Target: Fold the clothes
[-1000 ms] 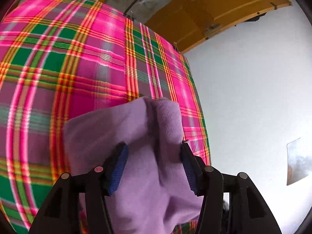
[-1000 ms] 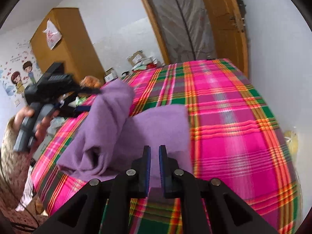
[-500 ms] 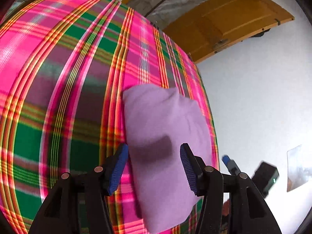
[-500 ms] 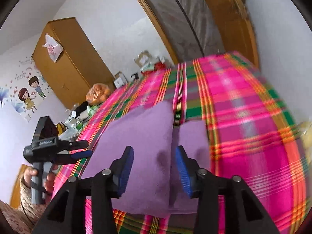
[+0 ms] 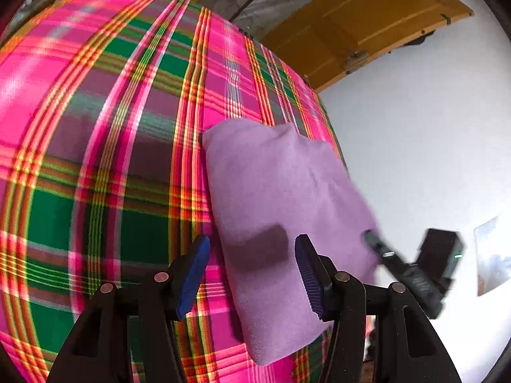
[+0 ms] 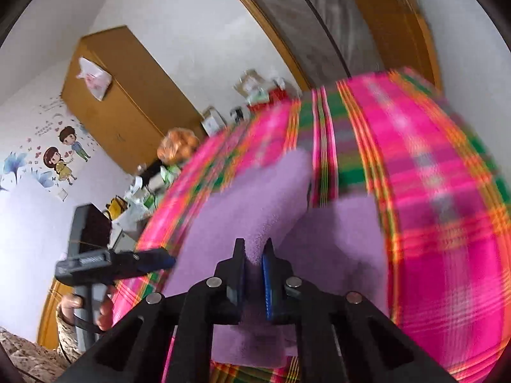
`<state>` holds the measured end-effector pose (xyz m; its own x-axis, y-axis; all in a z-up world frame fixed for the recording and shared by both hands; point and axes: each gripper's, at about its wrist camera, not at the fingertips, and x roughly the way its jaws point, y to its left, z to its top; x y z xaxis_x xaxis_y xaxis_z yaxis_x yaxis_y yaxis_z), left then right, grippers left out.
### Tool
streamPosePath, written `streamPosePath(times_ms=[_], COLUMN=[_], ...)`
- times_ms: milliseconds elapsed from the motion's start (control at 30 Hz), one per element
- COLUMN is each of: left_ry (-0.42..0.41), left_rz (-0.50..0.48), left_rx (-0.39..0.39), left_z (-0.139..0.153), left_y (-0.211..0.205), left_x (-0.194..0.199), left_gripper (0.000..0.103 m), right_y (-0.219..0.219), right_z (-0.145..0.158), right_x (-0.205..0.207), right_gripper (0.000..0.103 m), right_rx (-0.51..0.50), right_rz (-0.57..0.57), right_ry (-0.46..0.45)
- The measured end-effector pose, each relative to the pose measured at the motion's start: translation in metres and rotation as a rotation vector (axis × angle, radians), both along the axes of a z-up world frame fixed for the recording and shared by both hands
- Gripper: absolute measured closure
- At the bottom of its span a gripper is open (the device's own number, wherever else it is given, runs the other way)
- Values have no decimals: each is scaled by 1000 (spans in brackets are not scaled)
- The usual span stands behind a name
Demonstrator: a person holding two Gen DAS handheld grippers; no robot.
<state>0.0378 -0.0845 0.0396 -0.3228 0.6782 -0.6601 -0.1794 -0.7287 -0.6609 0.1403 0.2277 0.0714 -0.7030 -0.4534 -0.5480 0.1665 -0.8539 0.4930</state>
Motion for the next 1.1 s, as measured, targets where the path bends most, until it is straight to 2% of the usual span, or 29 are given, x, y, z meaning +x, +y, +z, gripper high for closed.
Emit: streamPosePath(times_ms=[100,167,433,533,567,600,700,767,933,1033,1100], left_ry=[22,19,-18,-23,-23,-24,-15,22,166,210,218], left_rz=[1,-8,-63,-71,-72,-74,-72,-51,-76,-134,-155], left_rx=[1,-9,-64,-87,-95,-103,-129,-141,-75,-112,-167], left_z=[6,4,-10,-14,-15,-16,-15,-4,35,43,41], left_y=[3,7,32,36,37,38,38,36,50,78,100], left_x=[0,0,-3,-4,-5,-5,-6,-7,-5,-11,-22], left_gripper=[45,45,45,45,44,41,40,41,40,40,40], right_y=[0,4,26,31,32,32,30,26,-2,-24,-30], right_z=[18,18,-38,-55,-58,-60,-51,-37,-7,-7,-17], right_x=[4,2,-6,-8,-7,-7,-4,0,1,-11,-22], right_gripper=[94,93,90,75,64,61,61,62,62,63,63], right_rx=[55,79,144,207,234,250,304,349,330,365,367], right_rz=[-15,-24,-76,-111,-121,-128,-155,-182,-103,-31,-10], right_ry=[46,36,-117,-151,-155,-155,-129,-85,69,81,48])
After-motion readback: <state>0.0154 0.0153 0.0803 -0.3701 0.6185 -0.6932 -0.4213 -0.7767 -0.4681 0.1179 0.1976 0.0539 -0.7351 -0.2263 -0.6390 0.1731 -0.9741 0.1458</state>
